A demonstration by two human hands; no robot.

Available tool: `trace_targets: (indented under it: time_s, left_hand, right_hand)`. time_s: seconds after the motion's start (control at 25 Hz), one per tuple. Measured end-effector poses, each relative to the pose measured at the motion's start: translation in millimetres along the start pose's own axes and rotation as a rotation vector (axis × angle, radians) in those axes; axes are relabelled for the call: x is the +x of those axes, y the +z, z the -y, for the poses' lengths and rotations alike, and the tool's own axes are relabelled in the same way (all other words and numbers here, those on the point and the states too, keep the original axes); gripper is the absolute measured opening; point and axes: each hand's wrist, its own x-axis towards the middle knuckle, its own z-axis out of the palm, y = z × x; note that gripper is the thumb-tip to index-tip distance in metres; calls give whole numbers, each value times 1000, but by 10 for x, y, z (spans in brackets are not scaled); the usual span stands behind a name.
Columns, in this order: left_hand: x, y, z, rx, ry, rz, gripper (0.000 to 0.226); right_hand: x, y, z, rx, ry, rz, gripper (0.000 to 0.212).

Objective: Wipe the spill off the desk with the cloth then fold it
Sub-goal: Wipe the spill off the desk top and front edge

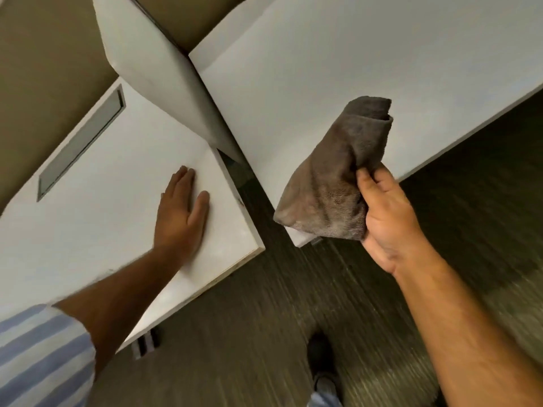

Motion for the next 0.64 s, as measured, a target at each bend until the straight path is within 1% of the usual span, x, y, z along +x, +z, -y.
trace_targets:
  time_s: [0.08,0.2,0.32,0.4,0.48,0.56,0.64]
  left_hand:
    - [-8,-15,-55,1,-25,-5,71]
    - [-22,-33,-126,-15,-85,-7,66]
    - [-33,-25,-143,-35,-88,-8,64]
    - [-32,-21,-159,-40,-92,-7,64]
    - [-36,-18,-161,-36,-110,-13,63]
    - [-36,3,-144,-41,-108,-27,61]
    - [-25,15,-117,-56,-104,-39,59]
  right_hand:
    - [181,-10,-59,-55,5,5,28]
    - [456,140,-199,-173,2,88,24]
    - [705,422,-376,-226,18,257,24]
    - [880,648,-564,-338,30,374,24]
    - [1009,893,-772,-488,35,510,34]
    - [1069,1035,-937,-537,36,532,46]
    - [1063,1071,-1019,-568,-35,486,48]
